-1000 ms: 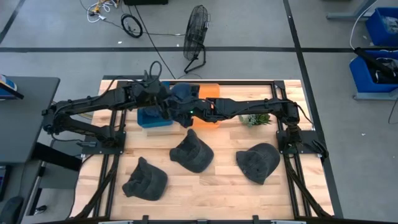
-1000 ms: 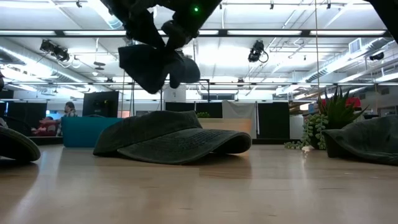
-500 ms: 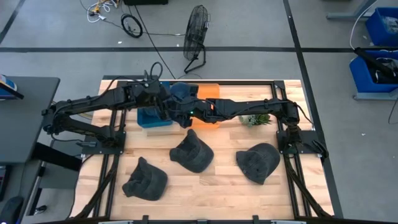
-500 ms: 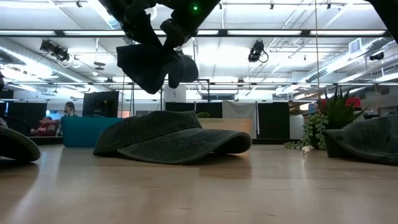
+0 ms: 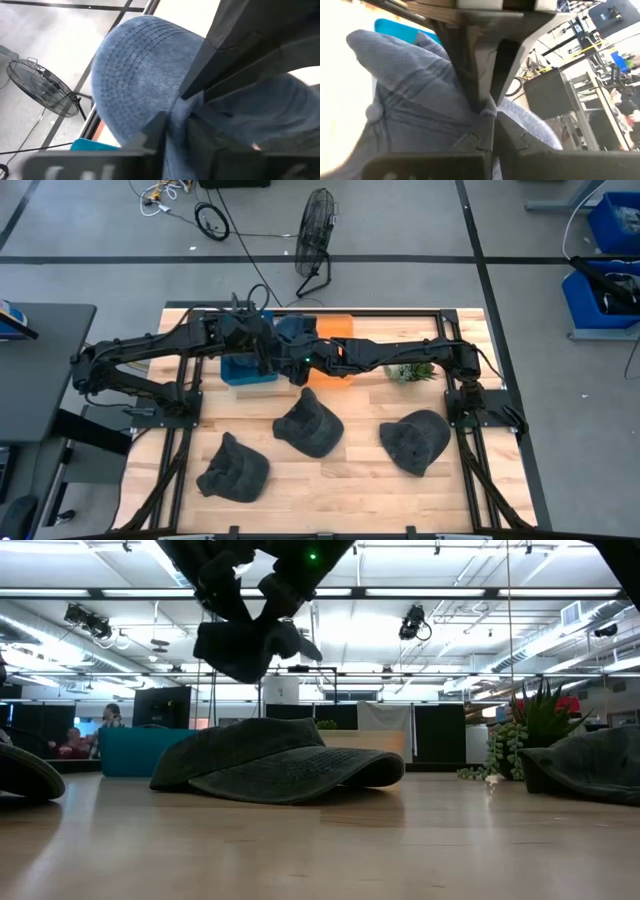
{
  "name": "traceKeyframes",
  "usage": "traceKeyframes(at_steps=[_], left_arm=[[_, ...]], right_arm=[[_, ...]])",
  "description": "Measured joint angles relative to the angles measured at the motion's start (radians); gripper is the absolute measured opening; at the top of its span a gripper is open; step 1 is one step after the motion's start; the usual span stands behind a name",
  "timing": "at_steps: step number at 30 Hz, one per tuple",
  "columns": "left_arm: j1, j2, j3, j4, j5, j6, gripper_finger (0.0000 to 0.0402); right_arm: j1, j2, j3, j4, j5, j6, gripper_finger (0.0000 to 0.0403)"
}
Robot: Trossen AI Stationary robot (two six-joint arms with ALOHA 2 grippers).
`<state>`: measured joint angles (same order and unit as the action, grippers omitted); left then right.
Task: Pick & Place hat
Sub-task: Put the blue cap into the blue bin
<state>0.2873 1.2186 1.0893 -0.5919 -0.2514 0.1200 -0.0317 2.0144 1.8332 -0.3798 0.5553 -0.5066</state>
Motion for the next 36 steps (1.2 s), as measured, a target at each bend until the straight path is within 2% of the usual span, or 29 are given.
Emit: traceKeyframes(at_steps=[1, 3, 6, 14, 22, 26, 32, 36], left_arm=[[0.000, 0.000, -0.001, -0.003, 0.001, 0.004, 0.0032], [0.001, 0.001, -0.002, -0.013, 0.004, 0.008, 0.0014], [0.006, 0.000, -0.005, -0.039, -0.025, 0.000, 0.0013], [0.049, -0.002, -0.005, -0.186, -0.124, -0.052, 0.0007], [0.151, 0.012, -0.010, -0.374, -0.174, -0.234, 0.0008], [0.196, 0.011, -0.082, -0.323, -0.199, -0.273, 0.0008], [0.270, 0.011, -0.223, -0.142, -0.212, -0.265, 0.0008], [0.326, 0.012, -0.279, -0.088, -0.216, -0.243, 0.0009]], right_arm=[[-0.003, 0.000, 0.000, -0.005, -0.017, 0.002, 0.0013], [-0.009, 0.000, 0.001, -0.023, -0.061, 0.024, 0.0021], [-0.015, -0.007, 0.004, -0.049, -0.096, 0.061, 0.0037], [-0.014, -0.006, 0.005, -0.121, -0.093, 0.077, 0.0096], [0.019, -0.006, 0.004, -0.303, -0.093, 0.247, 0.0140], [0.049, -0.006, 0.004, -0.414, -0.083, 0.301, 0.0143], [0.086, -0.013, 0.004, -0.522, 0.073, 0.315, 0.0136], [0.095, -0.031, 0.003, -0.572, 0.082, 0.348, 0.0135]])
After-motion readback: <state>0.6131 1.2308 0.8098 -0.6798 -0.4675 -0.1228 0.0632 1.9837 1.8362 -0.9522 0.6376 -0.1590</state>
